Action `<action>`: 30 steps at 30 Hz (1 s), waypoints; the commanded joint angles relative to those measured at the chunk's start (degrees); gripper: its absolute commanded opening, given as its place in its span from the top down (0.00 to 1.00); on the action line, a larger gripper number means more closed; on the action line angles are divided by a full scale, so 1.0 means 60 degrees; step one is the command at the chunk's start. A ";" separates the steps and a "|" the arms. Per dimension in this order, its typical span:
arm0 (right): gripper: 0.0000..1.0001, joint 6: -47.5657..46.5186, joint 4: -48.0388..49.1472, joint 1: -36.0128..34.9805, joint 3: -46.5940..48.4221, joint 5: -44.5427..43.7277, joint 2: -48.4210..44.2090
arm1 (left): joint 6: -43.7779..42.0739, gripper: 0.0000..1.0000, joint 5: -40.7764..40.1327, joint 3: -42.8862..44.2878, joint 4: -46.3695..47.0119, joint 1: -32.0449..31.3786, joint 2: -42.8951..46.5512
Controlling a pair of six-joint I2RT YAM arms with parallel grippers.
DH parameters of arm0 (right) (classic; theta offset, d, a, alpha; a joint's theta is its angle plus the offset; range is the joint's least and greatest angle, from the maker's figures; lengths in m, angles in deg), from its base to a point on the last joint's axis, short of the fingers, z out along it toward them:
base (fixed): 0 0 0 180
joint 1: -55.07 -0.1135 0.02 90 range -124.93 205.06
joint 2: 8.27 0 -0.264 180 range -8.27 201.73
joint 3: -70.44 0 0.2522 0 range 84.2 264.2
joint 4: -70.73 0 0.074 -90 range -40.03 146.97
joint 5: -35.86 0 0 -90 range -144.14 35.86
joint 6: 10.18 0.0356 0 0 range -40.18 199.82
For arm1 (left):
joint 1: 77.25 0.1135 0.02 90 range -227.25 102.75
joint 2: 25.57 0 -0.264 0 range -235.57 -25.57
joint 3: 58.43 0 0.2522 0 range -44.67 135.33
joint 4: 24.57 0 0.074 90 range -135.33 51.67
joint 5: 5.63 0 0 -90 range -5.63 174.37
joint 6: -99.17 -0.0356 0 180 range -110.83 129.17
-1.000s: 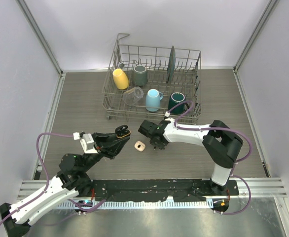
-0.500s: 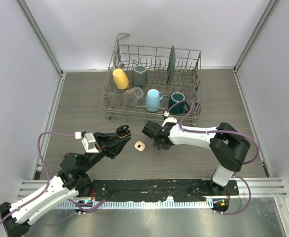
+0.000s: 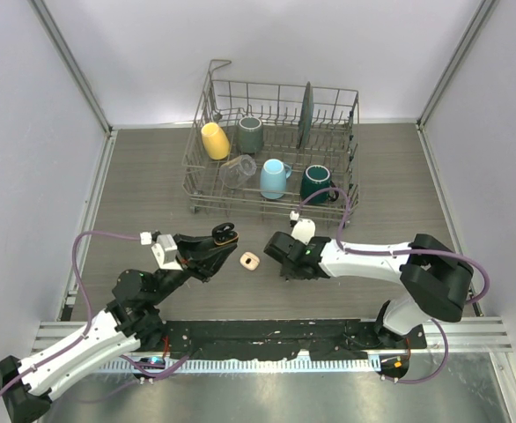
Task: Insert the wireless bluetooth earbuds into the charging case
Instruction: Pick up the earbud from the center of the board.
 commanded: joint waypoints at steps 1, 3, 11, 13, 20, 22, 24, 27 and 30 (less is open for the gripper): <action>0.98 -0.0259 0.0533 -0.0273 -0.0051 0.0091 -0.0178 | 0.0007 1.00 -0.0038 0.0064 0.0753 0.0012 -0.0231; 0.98 -0.0274 0.0533 -0.0317 -0.0023 0.0077 -0.0076 | -0.0007 1.00 -0.0009 0.0078 0.0783 0.0026 -0.0276; 0.90 -0.0244 0.0328 -0.0362 0.0051 -0.0113 0.0378 | 0.0007 1.00 -0.0038 0.0078 0.0666 0.0012 -0.0188; 0.89 -0.0259 0.0313 -0.0362 0.0051 -0.0128 0.0437 | -0.0007 1.00 -0.0082 0.0064 0.0607 0.0012 -0.0129; 0.84 -0.0317 0.0240 -0.0361 0.0183 -0.0114 0.0701 | -0.0007 1.00 -0.0112 0.0020 0.0607 0.0012 -0.0071; 0.83 -0.0318 0.0240 -0.0362 0.0197 -0.0099 0.0745 | 0.0007 1.00 -0.0126 0.0020 0.0607 0.0026 -0.0071; 0.82 -0.0318 0.0211 -0.0362 0.0226 -0.0128 0.0745 | 0.0007 1.00 -0.0126 0.0020 0.0607 0.0012 -0.0071; 0.80 -0.0303 0.0181 -0.0362 0.0227 -0.0114 0.0775 | -0.0022 1.00 -0.0155 0.0020 0.0607 0.0012 -0.0041; 0.77 -0.0332 0.0167 -0.0362 0.0241 -0.0128 0.0804 | -0.0008 1.00 -0.0141 0.0005 0.0607 0.0026 -0.0012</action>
